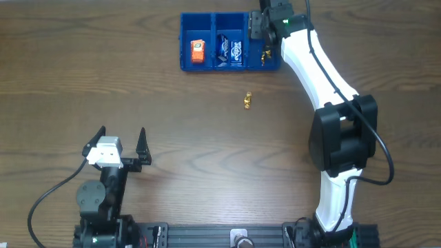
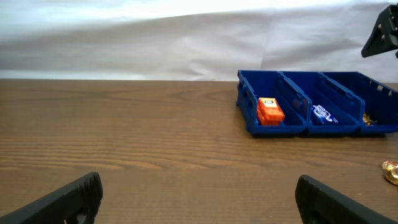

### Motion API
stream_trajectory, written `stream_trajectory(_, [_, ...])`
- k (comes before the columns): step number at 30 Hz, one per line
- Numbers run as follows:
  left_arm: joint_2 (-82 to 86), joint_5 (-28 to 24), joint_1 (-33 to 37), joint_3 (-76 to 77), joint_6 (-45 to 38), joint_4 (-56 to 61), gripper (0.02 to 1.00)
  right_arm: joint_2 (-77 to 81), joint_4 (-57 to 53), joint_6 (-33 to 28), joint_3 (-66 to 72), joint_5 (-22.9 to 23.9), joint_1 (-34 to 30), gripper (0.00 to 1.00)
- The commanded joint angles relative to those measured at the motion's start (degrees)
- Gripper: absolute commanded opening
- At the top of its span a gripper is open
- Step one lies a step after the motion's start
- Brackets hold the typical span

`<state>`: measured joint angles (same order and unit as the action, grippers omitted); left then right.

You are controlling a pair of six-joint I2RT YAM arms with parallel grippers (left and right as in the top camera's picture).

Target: Sort Candies Into Trays

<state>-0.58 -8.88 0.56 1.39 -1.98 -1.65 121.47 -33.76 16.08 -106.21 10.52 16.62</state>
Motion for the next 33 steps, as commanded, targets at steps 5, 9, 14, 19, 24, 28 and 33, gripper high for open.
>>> stream_trajectory(5, [0.3, -1.0, -0.2, -1.1, -0.9, -1.9, 0.998, -8.1, -11.3, 0.4, -0.4, -3.0, 2.1, 0.72])
stream_trajectory(9, [0.3, -1.0, -0.2, -1.1, -0.9, -1.9, 0.998, -9.7, -19.4, 3.7, -0.4, -7.0, 4.3, 0.737])
stream_trajectory(14, [0.3, -1.0, -0.2, -1.1, -0.9, -1.9, 0.998, -7.8, -25.3, 9.6, 2.2, -7.3, 7.3, 0.741])
stream_trajectory(19, [0.3, -1.0, -0.2, -1.1, -0.9, -1.9, 0.998, -3.3, -25.6, 10.8, 3.9, -7.3, 8.9, 0.741])
stream_trajectory(24, [0.3, -1.0, -0.2, -1.1, -0.9, -1.9, 0.998, 1.8, -28.1, 14.5, 3.9, -7.3, 9.2, 0.728])
stream_trajectory(28, [0.3, -1.0, -0.2, -1.1, -0.9, -1.9, 0.998, 3.7, -28.3, 14.6, 3.9, -7.9, 9.2, 0.709])
stream_trajectory(33, [0.3, -1.0, -0.2, -1.1, -0.9, -1.9, 0.998, 6.3, -28.4, 14.6, 3.9, -8.2, 9.2, 0.704])
